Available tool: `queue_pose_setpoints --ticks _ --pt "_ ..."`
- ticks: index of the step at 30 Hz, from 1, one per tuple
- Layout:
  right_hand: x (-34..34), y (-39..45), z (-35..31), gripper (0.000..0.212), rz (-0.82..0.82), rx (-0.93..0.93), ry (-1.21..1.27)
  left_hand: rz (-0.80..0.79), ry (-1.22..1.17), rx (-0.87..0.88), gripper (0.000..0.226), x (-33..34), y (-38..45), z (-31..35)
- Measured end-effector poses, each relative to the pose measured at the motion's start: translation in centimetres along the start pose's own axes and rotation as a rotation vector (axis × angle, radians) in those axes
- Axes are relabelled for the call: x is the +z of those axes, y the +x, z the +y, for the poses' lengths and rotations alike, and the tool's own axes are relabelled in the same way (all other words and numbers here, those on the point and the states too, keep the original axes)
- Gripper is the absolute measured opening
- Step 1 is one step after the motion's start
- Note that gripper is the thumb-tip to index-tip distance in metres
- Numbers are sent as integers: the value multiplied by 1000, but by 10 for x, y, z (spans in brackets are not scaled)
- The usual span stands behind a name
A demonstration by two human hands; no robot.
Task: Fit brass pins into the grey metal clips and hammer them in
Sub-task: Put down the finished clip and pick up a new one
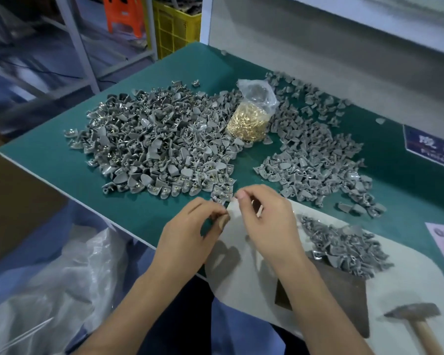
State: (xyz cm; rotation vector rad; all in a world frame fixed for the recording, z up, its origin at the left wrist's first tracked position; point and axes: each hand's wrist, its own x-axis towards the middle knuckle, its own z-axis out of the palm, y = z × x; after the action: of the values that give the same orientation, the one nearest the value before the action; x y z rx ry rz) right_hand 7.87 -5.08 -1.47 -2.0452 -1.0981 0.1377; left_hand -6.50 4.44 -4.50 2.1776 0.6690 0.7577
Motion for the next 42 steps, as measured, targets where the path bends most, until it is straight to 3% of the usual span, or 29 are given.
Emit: queue_pose_setpoints --ticks 3,8,16,29,33,42 --pt "-23 -15 8 18 131 49 40 -113 -54 35 11 10 10 16" --pt "-66 -56 33 28 304 204 29 -275 -9 -50 5 35 22 26" --pt "-87 -111 48 44 550 364 256 -275 308 -49 23 70 28 43" --pt "-88 -117 52 39 538 325 289 -134 339 -31 11 98 28 54" --pt "-89 -118 53 38 506 318 320 -60 268 -45 25 100 21 51" --pt "-91 -120 57 38 459 294 303 -79 179 3 18 92 13 47"
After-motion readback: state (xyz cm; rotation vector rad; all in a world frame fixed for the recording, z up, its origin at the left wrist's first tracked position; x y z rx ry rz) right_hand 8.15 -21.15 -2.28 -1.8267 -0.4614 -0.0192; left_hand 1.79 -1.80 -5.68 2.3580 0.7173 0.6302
